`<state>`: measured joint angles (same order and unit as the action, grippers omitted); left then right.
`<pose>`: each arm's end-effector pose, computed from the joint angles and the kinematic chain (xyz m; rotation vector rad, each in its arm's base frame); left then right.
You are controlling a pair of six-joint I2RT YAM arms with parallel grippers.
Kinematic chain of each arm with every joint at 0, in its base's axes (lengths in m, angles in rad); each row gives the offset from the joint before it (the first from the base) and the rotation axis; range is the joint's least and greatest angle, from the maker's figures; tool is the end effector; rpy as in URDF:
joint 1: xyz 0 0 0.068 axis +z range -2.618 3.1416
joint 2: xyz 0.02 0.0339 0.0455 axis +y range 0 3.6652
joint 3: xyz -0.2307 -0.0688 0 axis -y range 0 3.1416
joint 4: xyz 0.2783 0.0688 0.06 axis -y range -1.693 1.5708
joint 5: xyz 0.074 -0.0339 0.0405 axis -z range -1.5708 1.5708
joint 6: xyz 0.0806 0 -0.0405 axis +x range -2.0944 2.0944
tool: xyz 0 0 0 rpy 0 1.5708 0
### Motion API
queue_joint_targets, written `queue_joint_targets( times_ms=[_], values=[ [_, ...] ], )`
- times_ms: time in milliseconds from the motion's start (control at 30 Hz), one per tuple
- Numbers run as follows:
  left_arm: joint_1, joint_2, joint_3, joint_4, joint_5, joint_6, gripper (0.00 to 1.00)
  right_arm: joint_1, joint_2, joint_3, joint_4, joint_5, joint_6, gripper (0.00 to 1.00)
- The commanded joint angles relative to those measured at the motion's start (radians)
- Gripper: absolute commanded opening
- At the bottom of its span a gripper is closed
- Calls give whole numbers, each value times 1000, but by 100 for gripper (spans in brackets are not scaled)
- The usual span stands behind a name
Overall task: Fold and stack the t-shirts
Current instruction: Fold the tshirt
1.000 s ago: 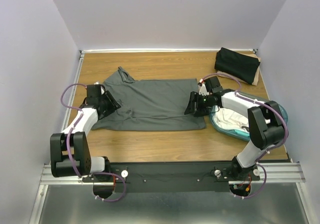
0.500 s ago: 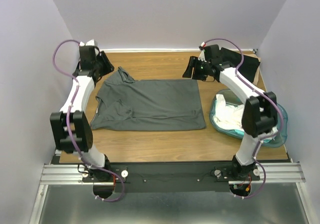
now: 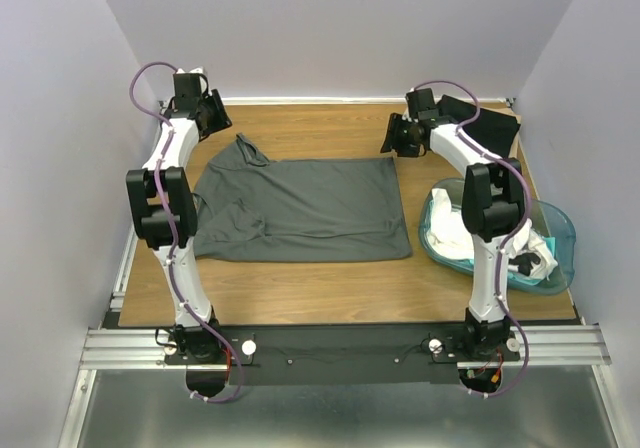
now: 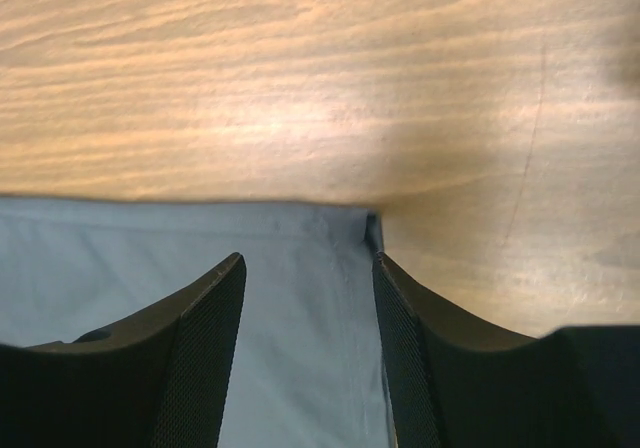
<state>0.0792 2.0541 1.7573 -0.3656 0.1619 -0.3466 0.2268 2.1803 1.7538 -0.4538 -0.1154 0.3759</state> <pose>0.5313 0.0291 0.1993 -0.3868 2.2093 -0.3261 0.5128 0.1279 0.1234 0.1336 2.4825 0.4024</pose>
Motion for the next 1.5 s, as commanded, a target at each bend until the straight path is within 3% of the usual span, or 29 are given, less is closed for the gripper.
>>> queue_joint_targets(
  times_ms=[0, 333, 500, 867, 1467],
  values=[
    [13, 66, 83, -33, 36, 32, 50, -3, 62, 56, -8, 77, -22, 60],
    [50, 192, 180, -21, 76, 14, 50, -4, 176, 101, -8, 48, -8, 52],
    [51, 267, 249, -35, 111, 17, 50, -4, 187, 98, -6, 39, 3, 33],
    [22, 408, 380, -38, 162, -41, 50, -6, 171, 52, -8, 17, 11, 32],
    [-9, 417, 347, -59, 38, -66, 49, -4, 141, 16, -6, 5, 14, 32]
  ],
)
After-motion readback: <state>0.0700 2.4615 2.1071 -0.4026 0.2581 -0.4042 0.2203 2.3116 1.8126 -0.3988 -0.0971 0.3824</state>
